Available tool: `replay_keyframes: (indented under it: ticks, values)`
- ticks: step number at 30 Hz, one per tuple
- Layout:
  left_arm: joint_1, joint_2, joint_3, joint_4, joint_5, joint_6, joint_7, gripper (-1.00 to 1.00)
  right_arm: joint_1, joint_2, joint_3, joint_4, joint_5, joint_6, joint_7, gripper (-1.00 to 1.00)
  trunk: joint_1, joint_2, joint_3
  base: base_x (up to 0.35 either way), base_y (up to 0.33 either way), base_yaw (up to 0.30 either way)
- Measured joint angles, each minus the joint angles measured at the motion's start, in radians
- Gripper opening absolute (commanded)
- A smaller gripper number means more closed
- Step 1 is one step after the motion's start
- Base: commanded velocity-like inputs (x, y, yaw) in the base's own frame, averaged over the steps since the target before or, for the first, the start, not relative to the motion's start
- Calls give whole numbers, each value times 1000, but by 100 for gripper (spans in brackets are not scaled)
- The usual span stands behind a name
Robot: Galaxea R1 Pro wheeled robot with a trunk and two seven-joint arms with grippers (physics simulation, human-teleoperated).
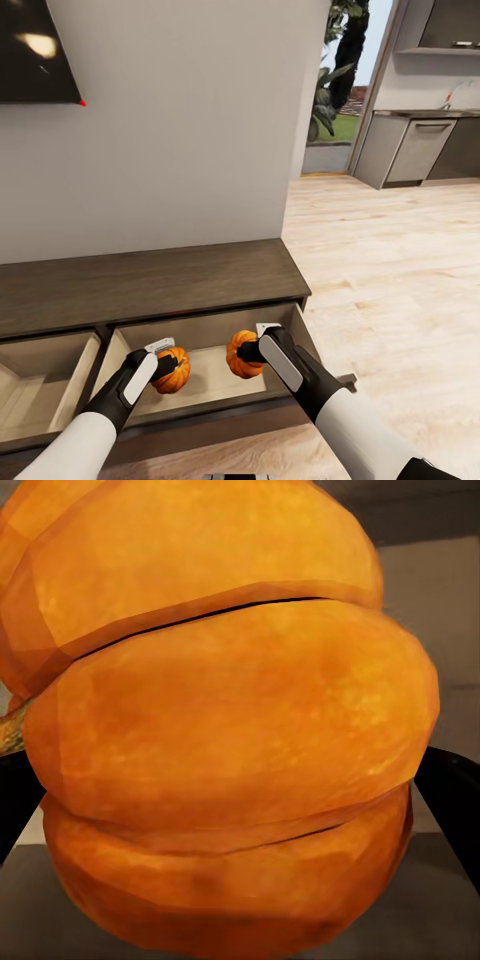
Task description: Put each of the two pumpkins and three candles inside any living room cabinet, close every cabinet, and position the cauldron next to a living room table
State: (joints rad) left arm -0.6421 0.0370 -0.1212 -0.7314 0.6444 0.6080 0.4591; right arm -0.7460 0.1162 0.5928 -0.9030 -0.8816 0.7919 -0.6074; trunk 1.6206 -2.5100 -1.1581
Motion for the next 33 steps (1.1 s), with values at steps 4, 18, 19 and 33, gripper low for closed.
replay_keyframes:
  ticks: [4,18,19,33]
  values:
    - [0,0,0,0,0,0,0,-100,0,0,0,0,1,1,0,-100,2,-1,-15,0,0,0]
    - [0,0,0,0,0,0,0,-100,0,-1,1,0,1,2,-1,-100,6,-3,-54,0,0,0]
    - [0,0,0,0,0,0,0,-100,0,-1,1,0,1,2,-1,-100,7,-4,-58,0,0,0]
    - [0,0,0,0,0,-1,0,-100,0,0,1,0,0,1,-3,100,7,-4,-62,0,0,0]
